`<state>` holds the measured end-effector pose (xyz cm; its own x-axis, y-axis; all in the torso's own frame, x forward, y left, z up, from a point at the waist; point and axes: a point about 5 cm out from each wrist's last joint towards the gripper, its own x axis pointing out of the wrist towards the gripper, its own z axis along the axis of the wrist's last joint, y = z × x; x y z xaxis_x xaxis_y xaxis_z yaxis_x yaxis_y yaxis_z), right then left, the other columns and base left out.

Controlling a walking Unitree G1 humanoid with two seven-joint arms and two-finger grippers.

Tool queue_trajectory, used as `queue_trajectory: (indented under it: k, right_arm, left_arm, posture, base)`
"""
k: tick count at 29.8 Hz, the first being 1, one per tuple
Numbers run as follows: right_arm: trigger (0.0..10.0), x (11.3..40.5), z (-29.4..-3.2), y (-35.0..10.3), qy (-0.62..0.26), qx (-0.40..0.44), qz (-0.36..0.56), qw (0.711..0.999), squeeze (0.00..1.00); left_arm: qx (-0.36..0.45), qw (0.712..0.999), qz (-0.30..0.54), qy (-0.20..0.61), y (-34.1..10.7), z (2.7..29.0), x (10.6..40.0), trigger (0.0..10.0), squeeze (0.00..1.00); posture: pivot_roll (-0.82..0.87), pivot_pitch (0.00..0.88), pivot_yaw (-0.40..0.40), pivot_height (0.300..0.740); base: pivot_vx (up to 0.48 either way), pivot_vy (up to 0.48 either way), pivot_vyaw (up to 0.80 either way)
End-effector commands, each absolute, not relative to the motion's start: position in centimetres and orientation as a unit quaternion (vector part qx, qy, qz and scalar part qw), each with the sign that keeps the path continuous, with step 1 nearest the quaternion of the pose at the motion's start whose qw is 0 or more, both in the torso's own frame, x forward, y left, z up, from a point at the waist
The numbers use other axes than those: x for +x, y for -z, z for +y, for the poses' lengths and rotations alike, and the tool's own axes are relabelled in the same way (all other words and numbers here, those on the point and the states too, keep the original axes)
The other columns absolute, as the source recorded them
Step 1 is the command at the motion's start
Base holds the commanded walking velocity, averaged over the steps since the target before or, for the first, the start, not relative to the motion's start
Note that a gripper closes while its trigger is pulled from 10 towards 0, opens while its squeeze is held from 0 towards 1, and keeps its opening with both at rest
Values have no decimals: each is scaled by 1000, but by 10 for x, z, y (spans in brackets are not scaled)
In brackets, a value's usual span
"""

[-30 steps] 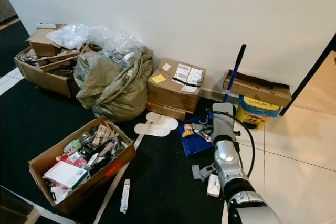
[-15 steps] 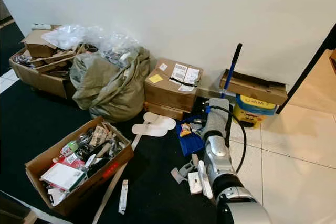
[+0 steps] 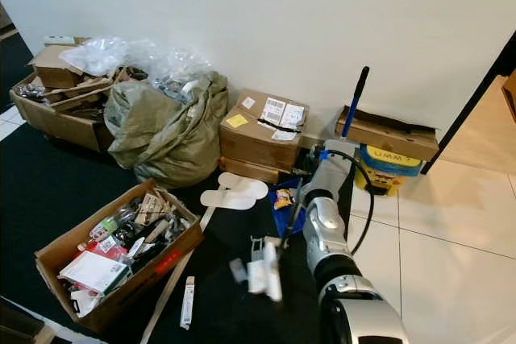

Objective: Sweep floor

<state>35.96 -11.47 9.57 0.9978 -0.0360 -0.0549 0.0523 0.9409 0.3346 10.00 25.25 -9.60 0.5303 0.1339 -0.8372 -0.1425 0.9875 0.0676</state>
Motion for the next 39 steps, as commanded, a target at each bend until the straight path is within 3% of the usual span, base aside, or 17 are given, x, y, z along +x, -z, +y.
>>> queue_trajectory:
  k: [1, 10, 14, 18, 22, 25, 28, 30, 35, 39]
  right_arm:
    - [10000, 366, -107, -109, 10, 198, 7, 980, 0]
    - [10000, 368, -105, -112, 3, 200, 3, 980, 0]
    - [10000, 372, -111, -121, -1, 174, -16, 985, 0]
    - [10000, 380, -125, -148, -40, 83, -77, 993, 0]
    - [10000, 381, -126, -155, -58, 66, -90, 992, 0]
    - [10000, 384, -125, -160, -167, 61, -63, 982, 0]
    - [10000, 384, -125, -160, -167, 61, -63, 982, 0]
    - [10000, 382, -133, -161, -248, -6, -44, 968, 0]
    - [10000, 382, -138, -162, -277, -21, -36, 960, 0]
    - [10000, 379, -144, -157, -309, -92, -19, 946, 0]
  left_arm:
    - [-15, 868, 489, -84, 99, 248, 93, 10000, 0]
    - [-17, 870, 486, -86, 98, 249, 97, 10000, 0]
    - [-18, 870, 484, -89, 98, 248, 98, 10000, 0]
    - [-20, 870, 484, -89, 98, 248, 101, 10000, 0]
    - [-21, 870, 484, -89, 98, 248, 102, 10000, 0]
    - [-22, 870, 484, -89, 98, 248, 103, 10000, 0]
    - [-22, 870, 484, -89, 98, 248, 103, 10000, 0]
    - [-19, 871, 483, -89, 97, 249, 105, 10000, 0]
    - [-18, 871, 483, -88, 97, 249, 105, 10000, 0]
    - [-11, 871, 484, -83, 96, 251, 106, 10000, 0]
  posture:
    - [-41, 61, -28, 740]
    - [-35, 61, -33, 740]
    - [-40, 65, -33, 740]
    - [-52, 67, -30, 740]
    - [-52, 67, -31, 740]
    - [-49, 66, -30, 740]
    - [-49, 66, -30, 740]
    - [-50, 61, -27, 740]
    - [-53, 61, -25, 740]
    - [-47, 55, -22, 740]
  base:
    - [0, 0, 0]
    - [0, 0, 0]
    - [0, 0, 0]
    - [0, 0, 0]
    - [0, 0, 0]
    - [0, 0, 0]
    - [0, 0, 0]
    - [0, 0, 0]
    - [0, 0, 0]
    - [0, 0, 0]
